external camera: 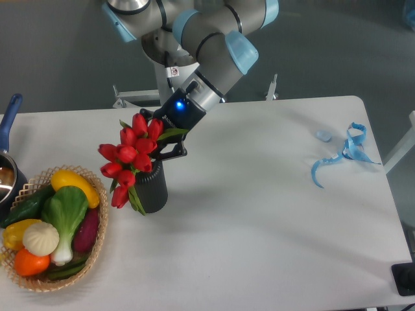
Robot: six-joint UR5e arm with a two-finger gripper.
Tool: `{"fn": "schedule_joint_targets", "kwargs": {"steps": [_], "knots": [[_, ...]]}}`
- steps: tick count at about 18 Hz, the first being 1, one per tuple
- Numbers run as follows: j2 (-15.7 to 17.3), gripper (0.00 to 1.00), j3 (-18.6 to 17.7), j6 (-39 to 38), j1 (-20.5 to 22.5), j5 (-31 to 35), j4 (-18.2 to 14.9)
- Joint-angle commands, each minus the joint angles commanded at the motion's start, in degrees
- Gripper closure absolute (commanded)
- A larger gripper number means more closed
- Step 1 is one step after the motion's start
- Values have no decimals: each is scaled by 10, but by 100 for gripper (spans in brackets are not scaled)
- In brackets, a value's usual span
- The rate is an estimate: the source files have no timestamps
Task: Pick up the flowers from the vase
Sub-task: 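Lift the gripped tulips straight up out of the black vase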
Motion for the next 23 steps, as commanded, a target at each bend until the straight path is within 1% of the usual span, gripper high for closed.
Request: {"fn": "schedule_joint_targets", "kwargs": {"steps": [2, 4, 6, 10, 12, 14, 19, 23], "knots": [[14, 100, 10, -39, 4, -10, 0], [20, 100, 25, -77, 16, -33, 0], [20, 100, 44, -109, 24, -56, 0], [19, 100, 81, -170, 38, -65, 0], [18, 100, 99, -199, 43, -89, 0], [18, 100, 117, -217, 57, -94, 0], [11, 100, 163, -282, 63, -95, 0], [-15, 100, 185, -301, 74, -93, 0]]}}
